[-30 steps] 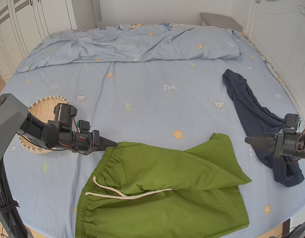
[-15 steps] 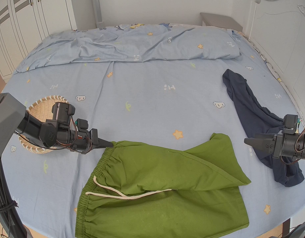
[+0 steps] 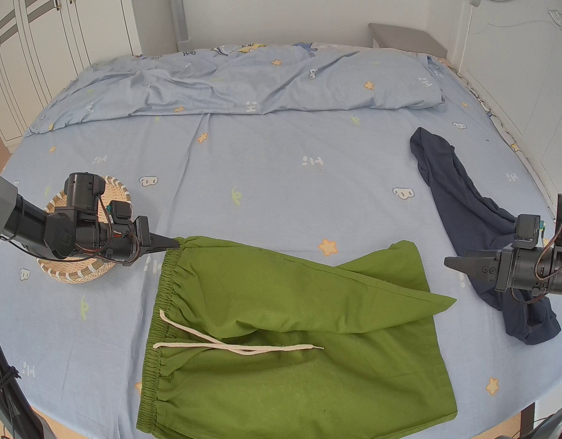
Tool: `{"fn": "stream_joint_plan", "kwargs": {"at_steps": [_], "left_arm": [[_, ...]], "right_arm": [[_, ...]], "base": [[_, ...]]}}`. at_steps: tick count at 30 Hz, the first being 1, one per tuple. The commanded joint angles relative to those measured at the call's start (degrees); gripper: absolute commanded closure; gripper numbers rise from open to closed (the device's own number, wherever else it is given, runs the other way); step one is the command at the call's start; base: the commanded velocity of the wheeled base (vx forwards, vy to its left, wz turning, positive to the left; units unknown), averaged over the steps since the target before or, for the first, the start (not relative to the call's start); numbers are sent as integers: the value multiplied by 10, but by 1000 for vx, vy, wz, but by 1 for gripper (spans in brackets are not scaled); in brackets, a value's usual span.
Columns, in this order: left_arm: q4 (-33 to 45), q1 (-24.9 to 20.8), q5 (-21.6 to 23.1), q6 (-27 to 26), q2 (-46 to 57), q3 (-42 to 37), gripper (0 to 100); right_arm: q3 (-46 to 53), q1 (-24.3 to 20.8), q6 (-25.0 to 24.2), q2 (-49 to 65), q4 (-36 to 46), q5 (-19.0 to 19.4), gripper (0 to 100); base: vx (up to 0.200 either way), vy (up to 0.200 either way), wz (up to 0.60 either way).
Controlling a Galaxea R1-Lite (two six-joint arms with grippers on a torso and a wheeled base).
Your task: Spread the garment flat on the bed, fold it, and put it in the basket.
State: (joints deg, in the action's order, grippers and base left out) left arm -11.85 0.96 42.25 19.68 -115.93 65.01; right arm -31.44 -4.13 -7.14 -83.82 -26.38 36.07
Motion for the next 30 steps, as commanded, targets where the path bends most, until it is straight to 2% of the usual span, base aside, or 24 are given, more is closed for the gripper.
{"fn": "stream_joint_plan", "kwargs": {"at_steps": [1,7,9,11,16,30], "left_arm": [[-2,3,0,0,8,0,100],[-2,4,0,0,8,1,100],[-2,4,-1,0,7,2,100],[-3,4,-2,-1,4,5,100],[-3,7,-2,-1,0,7,100],[-4,11,-2,-1,-3,11,100]], "right_arm": [[1,8,-1,-19,-7,1,0],[5,43,7,-92,-16,2,0],[12,60,9,-121,-39,3,0],[34,82,12,-158,-110,6,0],[72,77,15,-200,-205,8,0],[104,51,31,-209,-231,9,0]], "base": [[0,0,0],[0,0,0],[0,0,0],[0,0,0],[0,0,0],[0,0,0]]}}
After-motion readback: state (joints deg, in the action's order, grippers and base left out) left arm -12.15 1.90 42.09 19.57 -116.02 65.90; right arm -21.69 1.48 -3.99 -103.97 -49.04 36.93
